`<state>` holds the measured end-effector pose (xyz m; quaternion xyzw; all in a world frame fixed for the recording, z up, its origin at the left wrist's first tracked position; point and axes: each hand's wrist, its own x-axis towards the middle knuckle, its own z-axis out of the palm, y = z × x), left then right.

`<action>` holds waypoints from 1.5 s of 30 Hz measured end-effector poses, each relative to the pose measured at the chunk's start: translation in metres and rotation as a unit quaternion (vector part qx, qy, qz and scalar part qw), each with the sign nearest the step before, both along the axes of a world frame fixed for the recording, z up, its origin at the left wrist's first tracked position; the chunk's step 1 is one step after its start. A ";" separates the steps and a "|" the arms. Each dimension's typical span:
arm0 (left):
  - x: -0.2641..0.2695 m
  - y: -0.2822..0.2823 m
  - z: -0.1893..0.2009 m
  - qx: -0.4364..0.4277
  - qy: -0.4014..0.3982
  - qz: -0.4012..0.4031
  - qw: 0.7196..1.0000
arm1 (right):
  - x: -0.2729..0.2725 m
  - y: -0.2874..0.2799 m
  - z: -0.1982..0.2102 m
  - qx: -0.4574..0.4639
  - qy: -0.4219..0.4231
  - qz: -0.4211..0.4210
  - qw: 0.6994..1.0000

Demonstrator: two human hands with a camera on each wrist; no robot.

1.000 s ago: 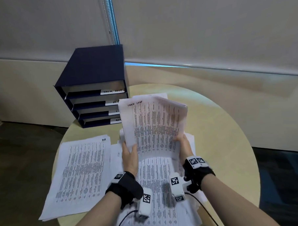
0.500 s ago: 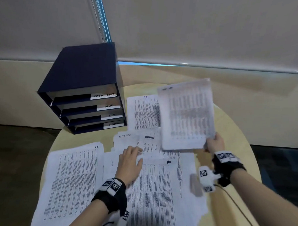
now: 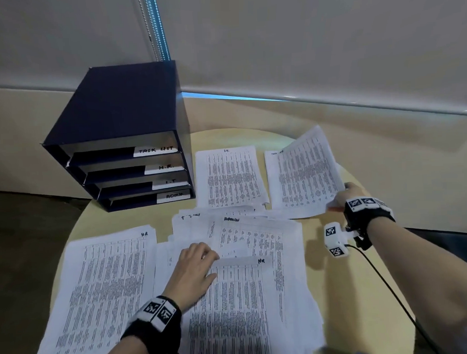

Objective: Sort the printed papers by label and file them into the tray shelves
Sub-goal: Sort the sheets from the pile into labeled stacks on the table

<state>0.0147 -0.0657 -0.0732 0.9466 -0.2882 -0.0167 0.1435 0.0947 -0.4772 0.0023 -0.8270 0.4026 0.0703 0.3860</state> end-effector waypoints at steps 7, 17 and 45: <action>0.001 -0.002 0.012 0.021 0.042 0.036 0.998 | -0.027 0.040 -0.014 -0.123 -0.101 0.077 0.984; 0.008 0.011 0.029 -0.061 0.195 0.089 0.975 | -0.132 0.163 -0.046 0.001 -0.075 0.308 0.949; -0.002 0.066 0.046 -0.127 0.281 0.171 0.936 | -0.172 0.153 -0.048 0.028 -0.181 0.317 0.931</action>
